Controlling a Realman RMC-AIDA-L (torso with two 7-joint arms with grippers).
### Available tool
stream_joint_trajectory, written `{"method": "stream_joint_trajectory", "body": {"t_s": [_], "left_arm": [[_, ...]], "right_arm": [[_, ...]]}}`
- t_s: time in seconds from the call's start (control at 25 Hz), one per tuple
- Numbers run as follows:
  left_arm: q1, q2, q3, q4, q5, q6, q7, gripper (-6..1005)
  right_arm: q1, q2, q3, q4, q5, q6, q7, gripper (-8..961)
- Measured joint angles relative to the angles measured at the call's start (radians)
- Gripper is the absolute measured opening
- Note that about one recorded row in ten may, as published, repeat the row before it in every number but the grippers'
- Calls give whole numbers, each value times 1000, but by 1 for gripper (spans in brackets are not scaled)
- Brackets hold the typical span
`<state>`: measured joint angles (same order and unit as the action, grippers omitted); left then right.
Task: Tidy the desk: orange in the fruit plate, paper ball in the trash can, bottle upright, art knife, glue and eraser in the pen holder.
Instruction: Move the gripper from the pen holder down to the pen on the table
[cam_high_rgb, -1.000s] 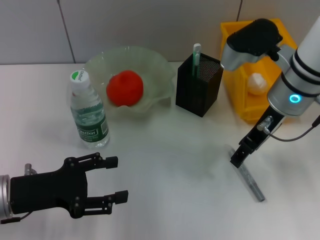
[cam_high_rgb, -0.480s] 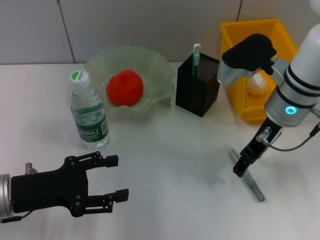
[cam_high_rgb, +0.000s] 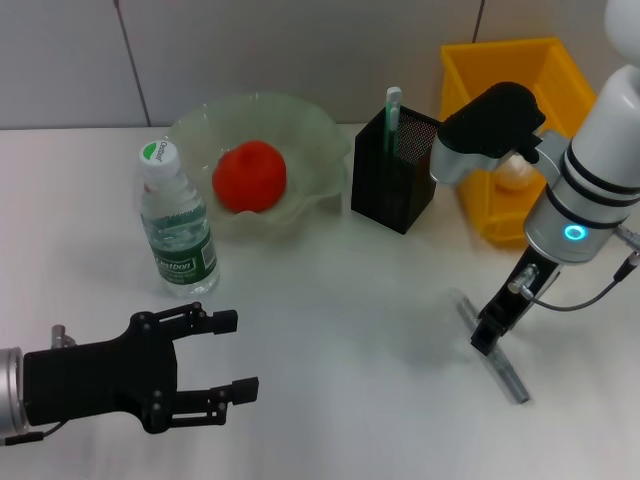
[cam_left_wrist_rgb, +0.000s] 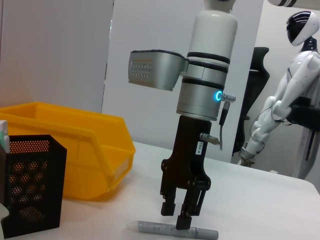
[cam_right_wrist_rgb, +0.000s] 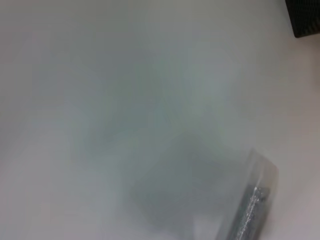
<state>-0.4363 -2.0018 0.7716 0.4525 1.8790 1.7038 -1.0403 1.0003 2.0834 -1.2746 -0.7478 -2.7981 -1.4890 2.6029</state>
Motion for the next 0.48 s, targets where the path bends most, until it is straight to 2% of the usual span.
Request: {"method": "stream_joint_trajectory", "body": {"t_s": [0.12,0.48], "left_arm": [[-2,0,0,0,-1,-1,1,827],[-7,0,0,0,-1,-1,-6,827]], "right_arm": [[0,0,0,11,0,7,-1,483],[0,0,-2,28,2,22,-8,482]]}}
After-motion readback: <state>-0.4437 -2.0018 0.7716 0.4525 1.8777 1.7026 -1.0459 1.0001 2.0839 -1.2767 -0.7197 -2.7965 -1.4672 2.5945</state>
